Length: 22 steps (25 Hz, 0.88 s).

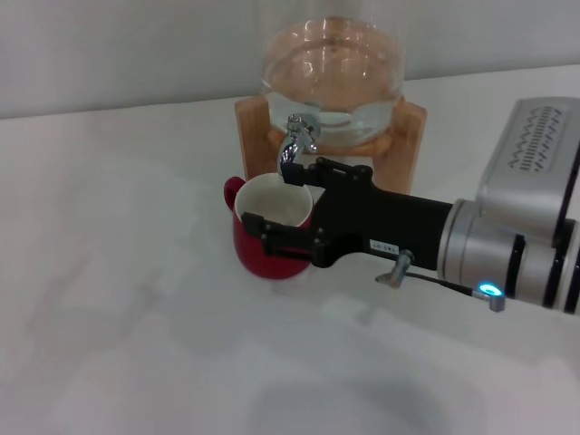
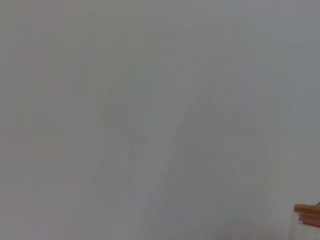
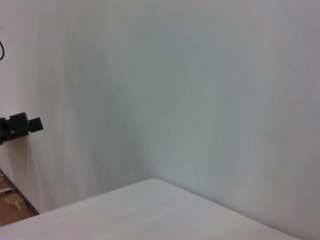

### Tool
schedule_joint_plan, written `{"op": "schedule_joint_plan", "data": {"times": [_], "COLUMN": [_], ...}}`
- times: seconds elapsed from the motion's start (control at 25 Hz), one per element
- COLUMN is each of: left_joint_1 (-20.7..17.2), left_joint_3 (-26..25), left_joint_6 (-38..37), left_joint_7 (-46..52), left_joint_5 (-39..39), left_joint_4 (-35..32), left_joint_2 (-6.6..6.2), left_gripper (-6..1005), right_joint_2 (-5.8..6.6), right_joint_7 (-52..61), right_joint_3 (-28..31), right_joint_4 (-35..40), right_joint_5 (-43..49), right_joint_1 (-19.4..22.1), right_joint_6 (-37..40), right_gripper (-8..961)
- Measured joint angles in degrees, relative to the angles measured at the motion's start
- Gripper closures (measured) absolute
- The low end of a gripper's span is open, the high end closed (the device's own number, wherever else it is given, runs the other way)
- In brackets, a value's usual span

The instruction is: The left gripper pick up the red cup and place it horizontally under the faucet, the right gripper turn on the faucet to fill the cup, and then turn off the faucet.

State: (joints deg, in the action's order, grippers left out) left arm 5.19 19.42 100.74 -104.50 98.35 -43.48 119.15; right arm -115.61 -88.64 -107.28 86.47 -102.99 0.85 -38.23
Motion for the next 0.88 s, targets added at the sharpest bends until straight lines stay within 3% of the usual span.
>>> {"op": "schedule_joint_plan", "data": {"times": [0.28,0.88], "left_joint_1": [0.07,0.08], "left_joint_3": [0.17,0.18], "left_joint_6": [-0.12,0.29], "left_joint_7": [0.01,-0.08], "left_joint_5": [-0.15,-0.35], "left_joint_4": [0.14,0.68], "left_joint_2": [0.09,0.08], "left_gripper": [110,110], "right_joint_2": [0.19,0.30], "right_joint_7": [-0.32,-0.39], "right_joint_3": [0.24,1.74], "right_joint_4": [-2.21,-2.39], "right_joint_5": [-1.23,-1.57], "right_joint_1": [-3.04,-2.52], "right_joint_6": [1.50,1.67], "right_gripper": [157,157]}}
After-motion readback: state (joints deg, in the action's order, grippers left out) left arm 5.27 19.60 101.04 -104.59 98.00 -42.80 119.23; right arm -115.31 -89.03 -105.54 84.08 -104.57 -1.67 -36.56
